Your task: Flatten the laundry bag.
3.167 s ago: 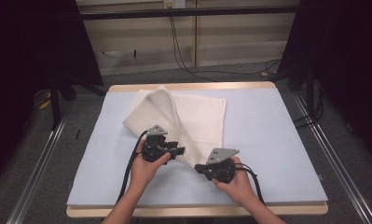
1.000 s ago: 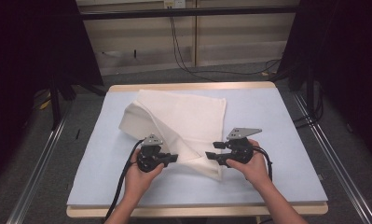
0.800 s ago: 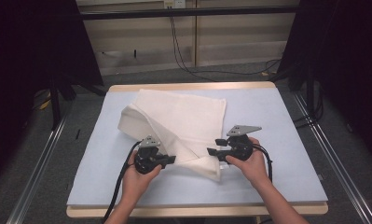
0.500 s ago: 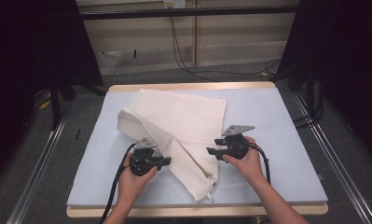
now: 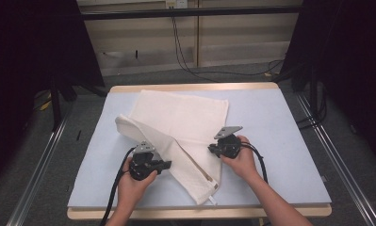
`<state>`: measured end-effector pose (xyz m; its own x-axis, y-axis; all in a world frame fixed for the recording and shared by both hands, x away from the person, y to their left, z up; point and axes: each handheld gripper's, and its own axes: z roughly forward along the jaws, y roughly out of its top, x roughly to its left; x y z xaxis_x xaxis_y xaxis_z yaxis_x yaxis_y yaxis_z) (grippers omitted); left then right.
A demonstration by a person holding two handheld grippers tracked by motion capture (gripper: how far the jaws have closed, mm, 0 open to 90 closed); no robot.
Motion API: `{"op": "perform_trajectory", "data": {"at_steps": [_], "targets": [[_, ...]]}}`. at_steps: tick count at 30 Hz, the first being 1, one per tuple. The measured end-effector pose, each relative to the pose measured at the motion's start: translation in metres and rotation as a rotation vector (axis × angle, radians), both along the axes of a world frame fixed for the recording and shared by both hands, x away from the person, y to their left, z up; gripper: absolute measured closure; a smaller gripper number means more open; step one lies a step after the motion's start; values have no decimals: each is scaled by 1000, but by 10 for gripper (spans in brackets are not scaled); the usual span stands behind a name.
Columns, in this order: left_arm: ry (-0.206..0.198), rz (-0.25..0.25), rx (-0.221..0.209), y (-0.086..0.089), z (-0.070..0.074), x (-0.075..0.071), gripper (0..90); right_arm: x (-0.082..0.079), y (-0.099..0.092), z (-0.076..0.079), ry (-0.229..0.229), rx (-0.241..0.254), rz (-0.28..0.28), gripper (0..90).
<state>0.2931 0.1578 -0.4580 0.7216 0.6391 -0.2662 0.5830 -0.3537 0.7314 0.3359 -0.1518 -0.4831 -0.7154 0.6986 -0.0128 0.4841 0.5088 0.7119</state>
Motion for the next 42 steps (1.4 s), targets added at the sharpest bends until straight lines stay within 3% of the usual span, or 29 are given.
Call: {"op": "perform_trajectory", "data": {"at_steps": [2,9,10,12,15,16,17,18,19,20,21,23,27,29,31,32,35,36,37,38,39,40,42], "targets": [[-2,-2,0,0,0,0,854,1,0,1,22,8,-8,900],[2,-2,-4,1,-1,1,854,4,-4,2,20,29,-73,900],[8,-2,-13,1,-2,2,854,6,-8,3,1,-7,-108,900],[6,4,-13,1,-3,1,854,9,-15,3,22,20,-124,900],[6,4,-13,1,-3,2,854,10,-20,3,28,40,-121,900],[6,5,-12,1,-3,2,854,10,-20,4,30,51,-87,900],[6,5,-11,1,-3,2,854,7,-19,5,-39,44,-68,900],[6,5,-11,1,-3,2,854,6,-19,6,-45,53,-55,834],[6,6,-11,1,-2,2,854,7,-18,5,-43,69,-50,696],[5,4,-10,1,-2,2,854,7,-18,5,-43,69,-50,696],[9,5,-12,2,-2,1,854,6,-16,4,-4,53,-49,603],[10,4,-18,2,-2,1,854,4,-15,4,8,38,-55,564],[8,4,-13,2,-2,2,854,-4,-30,14,9,60,-120,512],[8,5,-12,2,-2,2,854,-4,-32,13,15,57,-117,502],[6,3,-2,1,-2,2,853,-4,-32,4,54,39,-106,487],[5,1,-4,1,-2,2,853,-4,-31,1,74,52,-102,480],[9,3,-4,1,-1,2,853,-4,-30,1,76,55,-115,505],[9,5,-4,1,-2,2,853,-5,-29,1,72,48,-100,590],[9,5,-4,1,-2,2,853,-5,-29,1,72,48,-100,590],[8,4,-5,0,-3,2,853,-6,-28,0,65,48,-108,652],[8,4,-5,0,-3,2,853,-6,-27,0,59,59,-98,741],[7,4,0,0,-3,2,853,-6,-26,-1,85,96,-91,859],[4,8,0,0,-2,2,853,-5,-25,1,103,86,-109,879]]}}
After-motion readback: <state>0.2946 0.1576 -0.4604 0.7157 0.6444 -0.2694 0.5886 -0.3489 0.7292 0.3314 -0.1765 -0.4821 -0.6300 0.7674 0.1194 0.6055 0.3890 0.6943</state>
